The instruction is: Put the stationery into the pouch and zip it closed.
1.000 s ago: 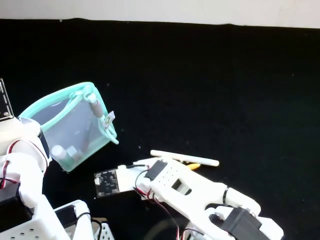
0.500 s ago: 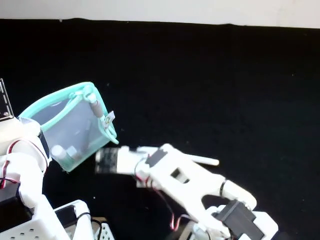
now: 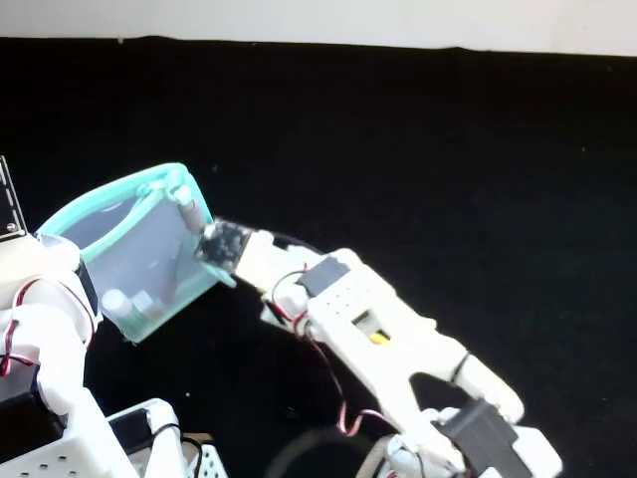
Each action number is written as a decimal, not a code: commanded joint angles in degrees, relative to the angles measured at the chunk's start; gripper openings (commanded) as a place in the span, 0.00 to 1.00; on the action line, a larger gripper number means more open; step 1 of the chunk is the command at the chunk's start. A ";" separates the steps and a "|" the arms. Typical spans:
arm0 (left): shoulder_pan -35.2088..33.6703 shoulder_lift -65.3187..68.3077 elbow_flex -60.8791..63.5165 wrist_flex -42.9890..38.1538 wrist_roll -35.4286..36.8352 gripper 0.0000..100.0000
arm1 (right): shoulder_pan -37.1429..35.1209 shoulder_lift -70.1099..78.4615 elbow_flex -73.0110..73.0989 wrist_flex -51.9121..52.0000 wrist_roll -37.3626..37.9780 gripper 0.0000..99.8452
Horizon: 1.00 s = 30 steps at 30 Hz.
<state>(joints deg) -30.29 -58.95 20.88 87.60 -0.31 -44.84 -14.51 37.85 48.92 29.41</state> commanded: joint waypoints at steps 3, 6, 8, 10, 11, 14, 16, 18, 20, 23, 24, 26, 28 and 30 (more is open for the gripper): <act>-0.57 0.40 1.10 -0.18 -0.44 0.01 | 4.09 -12.44 -2.42 0.31 -6.15 0.01; -0.48 0.40 1.10 -0.18 -0.44 0.01 | 5.58 -15.43 -2.59 0.04 -9.49 0.01; -0.48 0.40 1.10 -0.09 -0.44 0.01 | 6.02 -15.69 -3.74 0.04 -11.96 0.01; -0.48 0.40 1.10 0.00 -0.44 0.01 | 6.64 -16.22 -5.49 0.04 -14.86 0.01; -0.40 0.40 1.10 0.00 -0.44 0.01 | 6.90 -16.22 -7.08 0.04 -16.26 0.01; -0.40 0.40 1.10 0.18 -0.44 0.01 | 6.81 -16.22 -12.88 0.04 -20.40 0.01; -0.40 0.40 1.10 0.18 -0.44 0.01 | 6.55 -16.22 -16.40 0.04 -22.77 0.01; -0.40 0.40 1.10 0.18 -0.44 0.01 | 6.02 -15.69 -19.82 -0.04 -25.23 0.01; -0.40 0.40 1.10 0.18 -0.44 0.01 | 5.67 -15.69 -22.64 -0.04 -26.99 0.01; -0.40 0.40 1.10 0.18 -0.44 0.01 | 5.58 -15.69 -27.12 -0.13 -28.84 0.01; -0.40 0.40 1.10 0.18 -0.44 0.01 | 5.58 -15.69 -28.70 -0.13 -29.36 0.01; -0.31 0.40 1.19 0.18 -0.44 0.01 | 5.58 -15.69 -31.69 -0.04 -29.80 0.01; -0.31 0.40 1.19 0.09 -0.44 0.01 | 5.58 -15.69 -34.42 -0.04 -29.80 0.01; -0.31 0.40 1.19 0.09 -0.44 0.01 | 4.44 -15.69 -37.05 -0.04 -29.71 0.01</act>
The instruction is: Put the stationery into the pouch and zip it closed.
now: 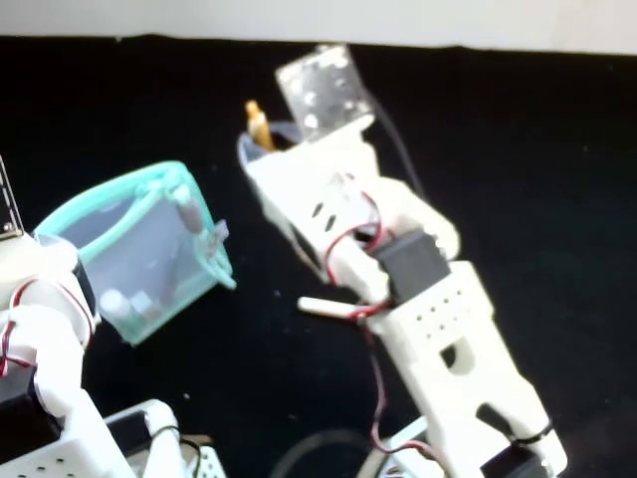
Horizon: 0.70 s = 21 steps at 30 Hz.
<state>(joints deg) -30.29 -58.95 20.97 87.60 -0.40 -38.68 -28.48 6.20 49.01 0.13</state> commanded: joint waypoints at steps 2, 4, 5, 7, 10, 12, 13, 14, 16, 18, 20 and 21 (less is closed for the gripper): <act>-0.31 0.40 1.10 0.09 -0.35 0.01 | -3.03 -1.63 -7.60 -0.13 -0.26 0.01; -0.31 0.40 1.10 0.09 -0.35 0.01 | -4.70 -1.54 -9.71 -0.13 -0.18 0.01; -0.31 0.40 1.10 0.09 -0.35 0.01 | -5.32 -1.54 -10.77 -0.13 -0.18 0.01; -0.31 0.40 1.10 0.18 -0.35 0.01 | -5.85 -1.10 -13.05 -0.13 -0.26 0.01; -0.31 0.40 1.10 0.18 -0.35 0.01 | -6.46 1.45 -18.59 -0.13 -0.44 0.01; -0.31 0.40 1.10 0.18 -0.35 0.01 | -7.43 3.38 -22.55 -0.13 -0.44 0.01; -0.31 0.40 1.10 0.18 -0.35 0.01 | -8.40 4.35 -24.57 -0.13 -0.44 0.01; -0.31 0.40 1.10 0.18 -0.35 0.01 | -9.45 5.41 -26.68 -0.13 -0.35 0.01; -0.31 0.40 1.10 0.18 -0.35 0.01 | -11.47 7.60 -30.37 -0.13 -0.26 0.01; -0.31 0.40 1.10 0.18 -0.35 0.01 | -13.41 10.24 -34.15 -0.13 -0.18 0.01; -0.31 0.40 1.10 0.18 -0.35 0.01 | -14.81 13.32 -38.11 -0.13 -0.18 0.01; -0.31 0.40 1.10 0.18 -0.35 0.01 | -15.34 14.90 -40.13 -0.13 -0.18 0.01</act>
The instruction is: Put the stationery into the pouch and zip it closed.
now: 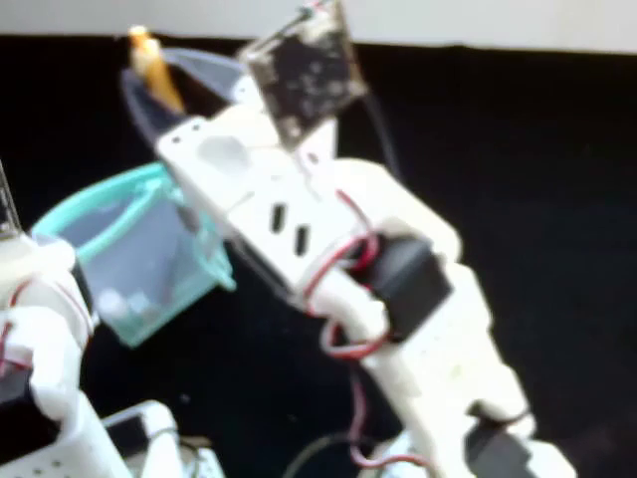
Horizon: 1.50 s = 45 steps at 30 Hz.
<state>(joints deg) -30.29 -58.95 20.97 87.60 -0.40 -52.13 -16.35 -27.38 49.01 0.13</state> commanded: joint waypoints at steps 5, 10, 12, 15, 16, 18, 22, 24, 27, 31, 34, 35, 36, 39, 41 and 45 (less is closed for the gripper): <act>-0.31 0.40 1.10 0.09 -0.35 0.01 | -4.18 11.30 -16.75 -0.04 -0.09 0.01; -0.31 0.40 1.10 0.00 -0.35 0.01 | -5.49 17.98 -25.98 0.22 -0.09 0.01; -0.31 0.40 1.10 -0.09 -0.35 0.01 | -6.46 19.65 -28.70 0.31 -0.09 0.01; -0.31 0.40 1.10 -0.18 -0.35 0.01 | -7.87 21.58 -31.87 2.33 -0.09 0.01; -0.31 0.40 1.10 -0.18 -0.35 0.01 | -8.31 22.11 -32.57 2.86 -0.09 0.01; -0.31 0.40 1.10 -0.18 -0.35 0.01 | -9.01 23.34 -33.45 3.12 -0.09 0.01; -0.31 0.40 1.10 -0.18 -0.35 0.01 | -9.19 25.89 -33.54 3.12 -0.09 0.01; -0.31 0.40 1.10 -0.18 -0.35 0.01 | -9.10 27.56 -33.36 3.12 -0.09 0.01; -0.31 0.40 1.10 -0.18 -0.35 0.01 | -9.01 30.11 -33.63 3.12 -0.18 0.01; -0.31 0.40 1.10 -0.18 -0.35 0.01 | -9.01 32.13 -33.27 3.38 -0.44 0.01; -0.31 0.40 1.10 -0.18 -0.35 0.01 | -9.01 33.01 -33.27 7.69 -0.44 0.01; -0.31 0.40 1.10 -0.18 -0.35 0.01 | -9.01 33.19 -33.27 9.27 -0.44 0.01; -0.31 0.40 1.10 -0.18 -0.35 0.01 | -9.01 33.27 -33.54 10.42 -0.44 0.01; -0.31 0.40 1.10 -0.26 -0.35 0.01 | -8.92 33.27 -33.71 13.49 -0.44 0.01; -0.31 0.40 1.10 -0.26 -0.35 0.01 | -9.10 33.27 -33.71 16.04 -0.44 0.01; -0.31 0.40 1.10 -0.26 -0.35 0.01 | -9.19 33.36 -33.71 19.47 -0.53 0.01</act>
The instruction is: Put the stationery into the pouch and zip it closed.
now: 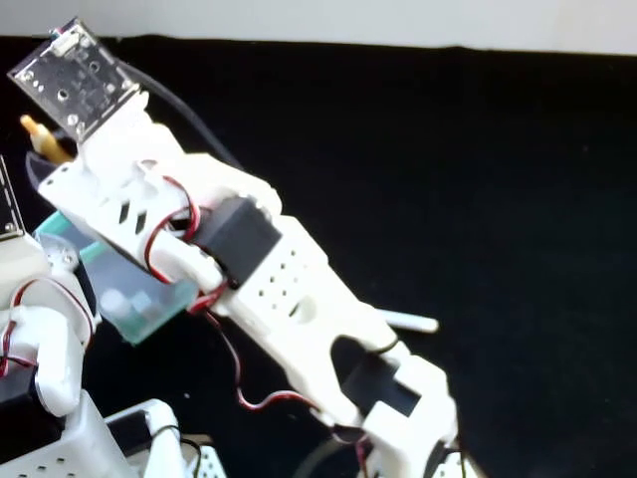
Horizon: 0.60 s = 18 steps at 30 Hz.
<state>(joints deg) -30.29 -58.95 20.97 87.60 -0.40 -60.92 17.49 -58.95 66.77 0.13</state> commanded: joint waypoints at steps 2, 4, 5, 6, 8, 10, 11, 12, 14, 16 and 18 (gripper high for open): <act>-0.40 0.40 1.10 -0.26 -0.35 0.01 | -0.40 -0.48 -2.15 2.95 -0.53 0.01; -0.40 0.40 1.10 -0.26 -0.35 0.01 | -0.48 -0.57 -2.15 4.44 -0.53 0.01; -0.40 0.40 1.10 -0.26 -0.35 0.01 | -0.48 -0.57 -2.15 5.32 -0.53 0.01; -0.40 0.40 1.10 -0.26 -0.35 0.01 | -0.48 -0.57 -2.15 6.11 -0.53 0.01; -0.40 0.40 1.10 -0.26 -0.35 0.01 | -0.57 -0.57 -2.24 7.96 -0.53 0.03; -0.40 0.40 1.10 -0.26 -0.35 0.01 | -0.57 -0.66 -2.24 9.36 -0.53 0.08; -0.40 0.40 1.10 -0.26 -0.35 0.01 | -0.57 -0.66 -2.24 9.63 -0.53 0.11; -0.40 0.40 1.10 -0.26 -0.35 0.01 | -0.57 -0.66 -2.24 9.71 -0.53 0.13; -0.40 0.40 1.10 -0.26 -0.35 0.01 | -0.48 -0.75 -2.33 9.71 -0.53 0.15; -0.48 0.40 1.10 -0.26 -0.35 0.01 | -0.48 -0.92 -2.59 9.63 -0.53 0.15; -0.48 0.40 1.10 -0.26 -0.35 0.01 | -0.48 -1.27 -4.53 9.80 -0.53 0.15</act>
<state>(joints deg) -30.29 -58.95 20.97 87.60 -0.48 -60.92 17.49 -59.82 76.35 0.13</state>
